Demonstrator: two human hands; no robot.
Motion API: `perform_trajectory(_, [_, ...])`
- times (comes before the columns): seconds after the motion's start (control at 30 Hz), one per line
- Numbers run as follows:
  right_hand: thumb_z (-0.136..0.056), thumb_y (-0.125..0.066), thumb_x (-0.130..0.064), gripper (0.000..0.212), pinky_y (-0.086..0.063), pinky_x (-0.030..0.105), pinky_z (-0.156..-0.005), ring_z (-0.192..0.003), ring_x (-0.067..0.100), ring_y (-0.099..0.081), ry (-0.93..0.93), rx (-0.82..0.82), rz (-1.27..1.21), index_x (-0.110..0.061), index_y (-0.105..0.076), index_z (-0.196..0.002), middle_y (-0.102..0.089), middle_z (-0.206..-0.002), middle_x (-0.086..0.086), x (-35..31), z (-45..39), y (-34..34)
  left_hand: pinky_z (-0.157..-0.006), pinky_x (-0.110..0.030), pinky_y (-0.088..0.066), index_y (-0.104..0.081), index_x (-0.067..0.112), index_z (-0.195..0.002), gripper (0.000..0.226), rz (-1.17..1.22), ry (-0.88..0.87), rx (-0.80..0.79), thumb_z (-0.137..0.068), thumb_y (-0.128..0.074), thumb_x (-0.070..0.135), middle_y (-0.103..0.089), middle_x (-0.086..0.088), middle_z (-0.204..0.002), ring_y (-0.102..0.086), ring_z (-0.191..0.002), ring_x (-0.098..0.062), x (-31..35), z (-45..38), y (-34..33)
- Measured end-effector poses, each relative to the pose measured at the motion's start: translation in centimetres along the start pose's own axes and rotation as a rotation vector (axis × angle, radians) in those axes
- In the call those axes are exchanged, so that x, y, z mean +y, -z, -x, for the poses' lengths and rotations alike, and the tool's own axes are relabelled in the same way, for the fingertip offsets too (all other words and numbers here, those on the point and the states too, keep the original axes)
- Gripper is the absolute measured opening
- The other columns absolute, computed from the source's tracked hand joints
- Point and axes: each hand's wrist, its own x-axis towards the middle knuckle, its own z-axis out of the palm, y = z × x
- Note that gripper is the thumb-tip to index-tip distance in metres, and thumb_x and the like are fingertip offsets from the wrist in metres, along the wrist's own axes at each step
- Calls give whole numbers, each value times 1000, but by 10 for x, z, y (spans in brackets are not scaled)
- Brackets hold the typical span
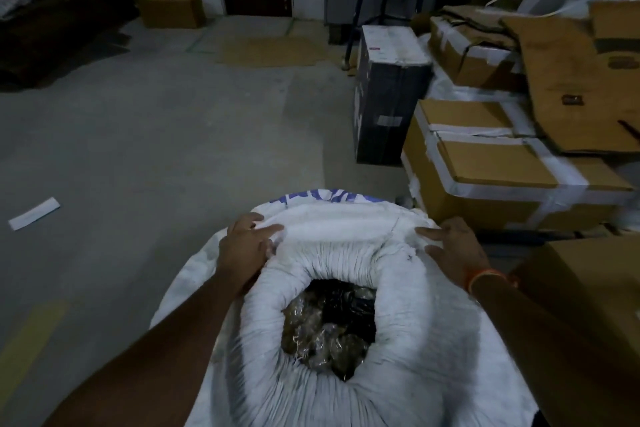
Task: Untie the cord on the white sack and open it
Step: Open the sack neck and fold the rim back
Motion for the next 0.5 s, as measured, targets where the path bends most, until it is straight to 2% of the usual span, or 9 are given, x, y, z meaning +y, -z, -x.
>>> perform_trajectory(0.07, [-90, -73, -26, 37, -41, 40, -107, -121, 32, -48, 77, 149, -10, -37, -70, -126, -49, -133, 9, 0, 21, 9, -112, -40, -42, -70, 36, -128, 39, 222, 4, 100, -92, -57, 36, -51, -10, -142, -51, -129, -28, -6, 18, 14])
perform_trajectory(0.13, [-89, -74, -24, 35, -44, 40, -103, -122, 27, -48, 195, 298, -97, -36, -72, -122, -52, -136, 8, -10, 56, 20, -114, -33, -38, -68, 31, -133, 37, 352, -42, 184, -96, -59, 31, -52, -3, -144, -50, -133, -20, 0, 51, 33])
perform_trajectory(0.17, [-91, -72, -24, 36, -45, 42, -103, -125, 24, -48, 302, 308, -144, -36, -71, -124, -52, -139, 6, -18, 76, 25, -115, -31, -37, -67, 30, -134, 36, 381, -91, 205, -99, -60, 27, -54, 2, -145, -50, -136, -15, 6, 71, 44])
perform_trajectory(0.23, [-95, -62, -26, 40, -47, 45, -106, -134, 17, -47, 596, 188, -173, -34, -63, -135, -51, -147, -2, -30, 115, 31, -119, -31, -35, -65, 24, -137, 36, 350, -250, 176, -103, -54, 20, -57, 7, -147, -48, -142, -14, 7, 109, 61])
perform_trajectory(0.3, [-90, -61, -23, 57, -42, 46, -111, -146, 19, -40, 825, 6, -69, -30, -52, -146, -42, -158, -3, -33, 146, 32, -123, -36, -31, -57, 20, -145, 45, 199, -462, 38, -102, -45, 15, -50, 7, -156, -40, -150, -19, -3, 139, 73])
perform_trajectory(0.37, [-84, -63, -20, 77, -32, 40, -117, -155, 20, -24, 968, -123, 145, -27, -36, -156, -25, -168, -2, -35, 163, 37, -124, -41, -26, -38, 20, -157, 67, -11, -637, -156, -93, -48, 5, -33, 7, -166, -25, -157, -21, -14, 159, 86])
perform_trajectory(0.43, [-93, -53, -23, 74, -21, 35, -121, -158, 18, -11, 1060, -168, 328, -26, -23, -161, -11, -171, -3, -40, 171, 40, -127, -39, -18, -23, 18, -162, 85, -146, -739, -325, -86, -58, 5, -18, 5, -172, -12, -160, -22, -16, 169, 95])
perform_trajectory(0.5, [-103, -42, -26, 63, -20, 33, -120, -158, 16, -13, 1106, -129, 439, -25, -20, -162, -13, -171, -4, -39, 166, 36, -130, -37, -9, -15, 17, -164, 91, -225, -795, -443, -87, -64, 20, -7, 1, -173, -3, -161, -23, -11, 171, 96])
